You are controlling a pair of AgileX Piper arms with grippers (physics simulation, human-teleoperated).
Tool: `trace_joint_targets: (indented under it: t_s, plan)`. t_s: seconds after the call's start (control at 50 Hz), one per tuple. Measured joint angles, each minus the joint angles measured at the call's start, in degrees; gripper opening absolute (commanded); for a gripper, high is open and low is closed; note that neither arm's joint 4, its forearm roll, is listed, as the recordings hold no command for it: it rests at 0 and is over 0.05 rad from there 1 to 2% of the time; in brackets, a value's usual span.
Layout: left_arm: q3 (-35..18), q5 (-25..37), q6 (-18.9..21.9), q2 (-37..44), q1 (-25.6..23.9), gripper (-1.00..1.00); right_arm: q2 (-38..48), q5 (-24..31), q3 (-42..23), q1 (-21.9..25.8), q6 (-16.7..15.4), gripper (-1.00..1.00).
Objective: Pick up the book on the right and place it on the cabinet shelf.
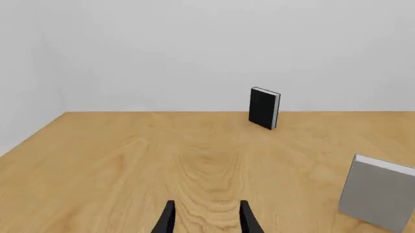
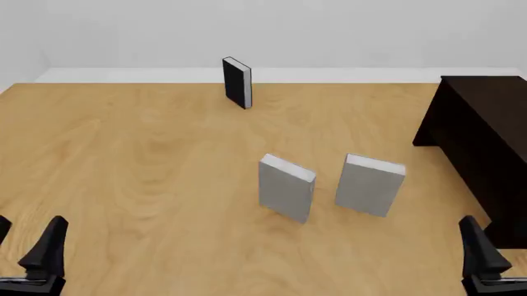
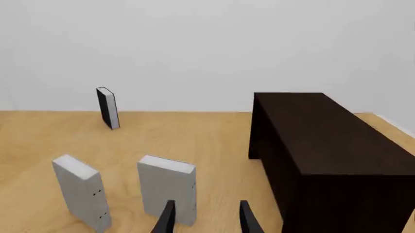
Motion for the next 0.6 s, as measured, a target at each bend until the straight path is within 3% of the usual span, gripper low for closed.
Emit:
trace_joint_targets:
  t_s: [0.3, 0.6]
  plan:
    - [-0.3, -0.2, 1.1, 0.2, -0.6, 1.0, 2.2, 3.6, -7.1, 1.6, -3.5, 1.0]
    - [-0.3, -0.5, 1.8, 0.5, -1.0, 1.0, 13.3, 7.0, -20.1, 5.8, -11.2, 1.0]
